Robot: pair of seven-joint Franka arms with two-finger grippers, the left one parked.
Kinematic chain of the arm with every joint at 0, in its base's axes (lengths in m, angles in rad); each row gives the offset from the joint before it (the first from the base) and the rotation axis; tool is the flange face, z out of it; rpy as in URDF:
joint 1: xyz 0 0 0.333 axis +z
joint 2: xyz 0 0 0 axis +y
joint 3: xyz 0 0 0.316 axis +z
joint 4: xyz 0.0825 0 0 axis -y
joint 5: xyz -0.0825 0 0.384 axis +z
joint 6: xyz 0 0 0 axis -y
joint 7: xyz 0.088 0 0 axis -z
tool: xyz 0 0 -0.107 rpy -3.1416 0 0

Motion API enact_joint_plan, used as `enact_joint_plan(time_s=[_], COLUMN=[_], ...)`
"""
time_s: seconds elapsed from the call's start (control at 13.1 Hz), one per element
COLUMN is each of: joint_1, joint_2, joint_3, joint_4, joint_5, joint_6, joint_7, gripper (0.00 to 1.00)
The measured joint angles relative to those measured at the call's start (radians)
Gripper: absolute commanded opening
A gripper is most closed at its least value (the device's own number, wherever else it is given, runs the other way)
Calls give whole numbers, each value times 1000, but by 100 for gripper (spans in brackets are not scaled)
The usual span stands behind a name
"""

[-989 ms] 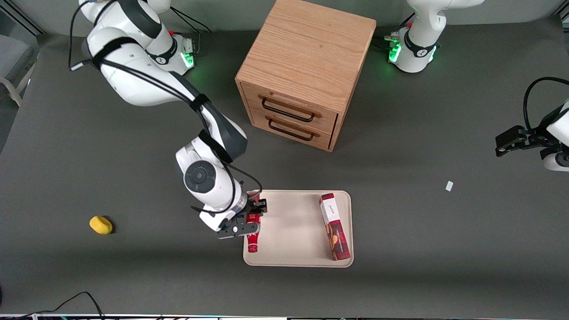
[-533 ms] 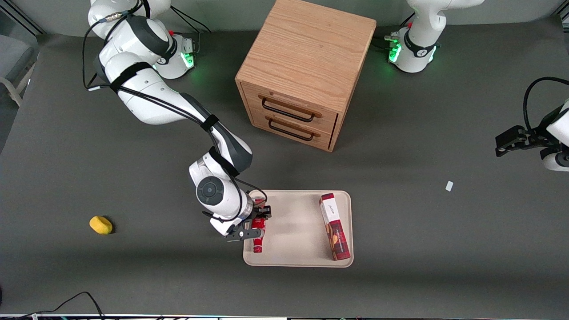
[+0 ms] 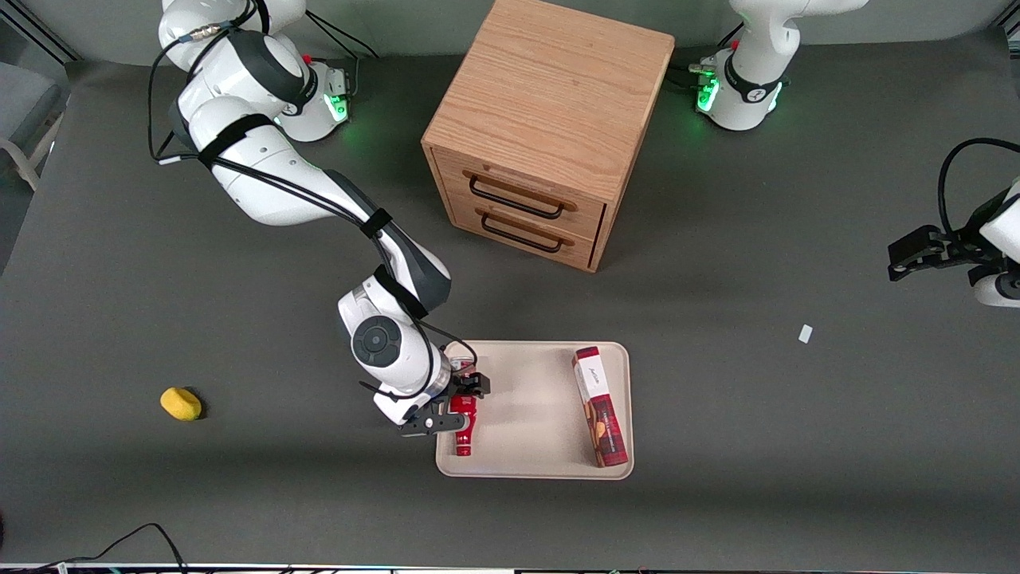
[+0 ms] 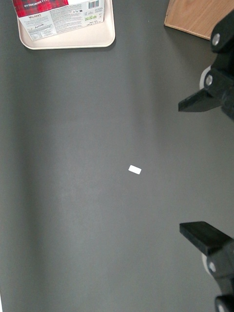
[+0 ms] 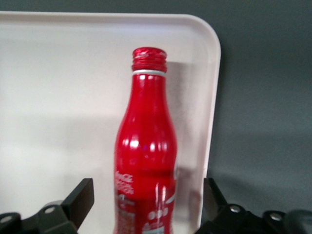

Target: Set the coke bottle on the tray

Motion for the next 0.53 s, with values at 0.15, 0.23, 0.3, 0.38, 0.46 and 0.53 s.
enact_joint_plan(time_s=[0.15,0.23,0.3,0.38,0.46,0.53], joint_1=[0,-1,-4,-13,-30,-57], joint_2=[0,-3,-10,-28,-59,-105], joint_3=[0,0,0,-1,-1,-1], joint_4=[1,2,1,-2,-7,-22], joint_5=[-16,-18,-19,-19,-19,-17], joint_6=[3,3,3,-1,-19,-56], joint_7=[9,10,10,11,11,11], gripper=[100,100,100,100,100,100])
